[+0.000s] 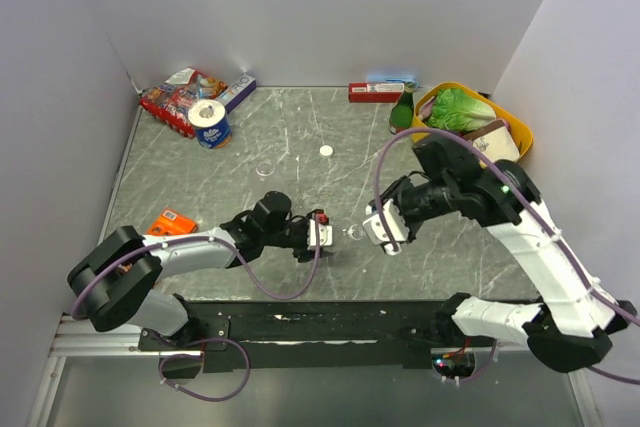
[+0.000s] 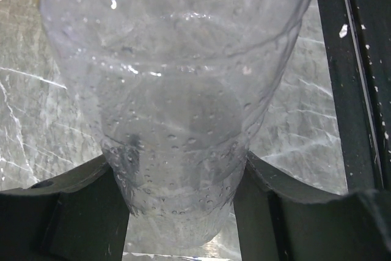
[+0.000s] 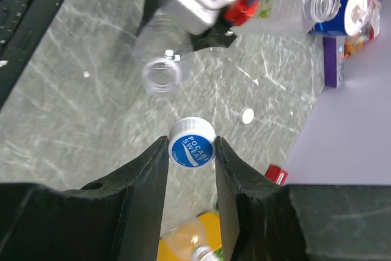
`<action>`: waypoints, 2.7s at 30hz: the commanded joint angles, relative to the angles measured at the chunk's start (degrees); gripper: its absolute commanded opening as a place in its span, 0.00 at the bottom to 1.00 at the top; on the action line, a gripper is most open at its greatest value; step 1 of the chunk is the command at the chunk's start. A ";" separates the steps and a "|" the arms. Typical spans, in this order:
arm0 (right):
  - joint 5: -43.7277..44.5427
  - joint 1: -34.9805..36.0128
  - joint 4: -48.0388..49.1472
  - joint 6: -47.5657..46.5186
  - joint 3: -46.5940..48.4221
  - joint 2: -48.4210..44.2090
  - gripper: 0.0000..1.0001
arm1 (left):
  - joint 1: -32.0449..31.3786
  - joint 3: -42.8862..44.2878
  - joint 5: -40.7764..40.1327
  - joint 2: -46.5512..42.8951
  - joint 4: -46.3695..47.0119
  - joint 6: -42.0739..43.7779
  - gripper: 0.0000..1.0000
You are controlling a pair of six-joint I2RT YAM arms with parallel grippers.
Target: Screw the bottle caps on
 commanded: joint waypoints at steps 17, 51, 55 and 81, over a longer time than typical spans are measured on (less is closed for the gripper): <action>1.71 8.56 -7.89 -10.94 -3.34 2.74 0.09 | -0.71 -2.94 -0.83 -4.72 9.32 1.88 0.01; 9.89 14.01 9.34 0.40 -10.99 0.81 0.09 | -0.71 -2.68 1.28 -3.84 10.55 -2.43 0.01; 10.50 14.10 9.51 0.92 -10.99 1.51 0.09 | -0.71 -2.77 1.37 -3.84 10.64 -2.16 0.01; 10.77 13.04 11.71 3.65 -8.00 4.15 0.08 | -0.53 -2.59 1.20 -2.88 10.98 -2.77 0.01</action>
